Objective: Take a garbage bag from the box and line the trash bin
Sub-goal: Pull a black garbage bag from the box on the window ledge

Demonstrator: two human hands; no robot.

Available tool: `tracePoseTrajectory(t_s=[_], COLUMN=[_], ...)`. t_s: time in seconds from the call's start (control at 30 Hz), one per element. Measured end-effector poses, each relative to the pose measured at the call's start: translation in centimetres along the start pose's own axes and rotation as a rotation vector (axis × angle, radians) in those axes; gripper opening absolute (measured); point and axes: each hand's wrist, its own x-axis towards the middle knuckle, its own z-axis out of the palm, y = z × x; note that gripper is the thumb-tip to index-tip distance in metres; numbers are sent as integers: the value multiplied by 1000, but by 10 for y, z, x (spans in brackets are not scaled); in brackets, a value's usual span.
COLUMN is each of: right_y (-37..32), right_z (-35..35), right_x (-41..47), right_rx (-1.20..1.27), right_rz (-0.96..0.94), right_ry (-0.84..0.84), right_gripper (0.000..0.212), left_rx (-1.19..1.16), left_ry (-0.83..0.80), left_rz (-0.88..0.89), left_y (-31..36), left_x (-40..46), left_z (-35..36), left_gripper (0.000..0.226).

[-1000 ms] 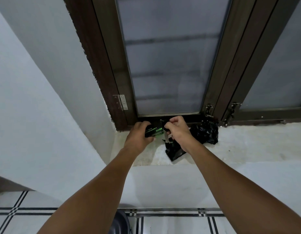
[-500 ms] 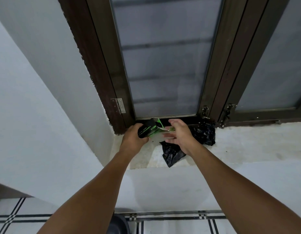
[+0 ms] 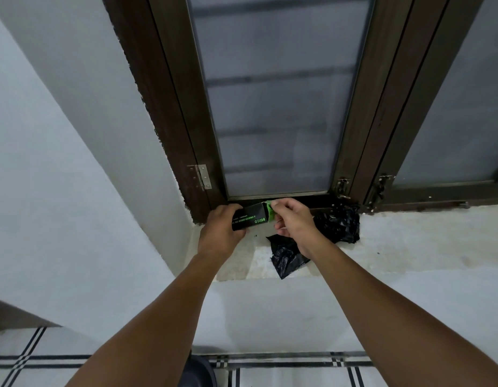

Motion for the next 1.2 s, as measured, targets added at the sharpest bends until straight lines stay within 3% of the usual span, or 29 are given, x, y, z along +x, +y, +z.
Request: tracePoseTrajectory(t_s=[0.5,0.77,0.93,1.1,1.2], right_y=[0,6,5,9,14], right_z=[3,3,5,6,10], right_x=[6,7,10,12,17], right_rx=[-48,-73,-42,-153,-190], right_rz=[31,-94,-60,-136,-162], right_ry=[50,36,32,59,69], right_gripper=[15,11,12,9,22], left_rx=[51,52,6,14,1], left_ry=[-6,-27,-57,-133,-161], left_rz=[75,79,54,51,22], left_y=[0,-4,-4,-8,-13], left_x=[-2,0,3,5,6], left_z=[0,-1,0,-1,-2], left_gripper=[56,57,60,66,72])
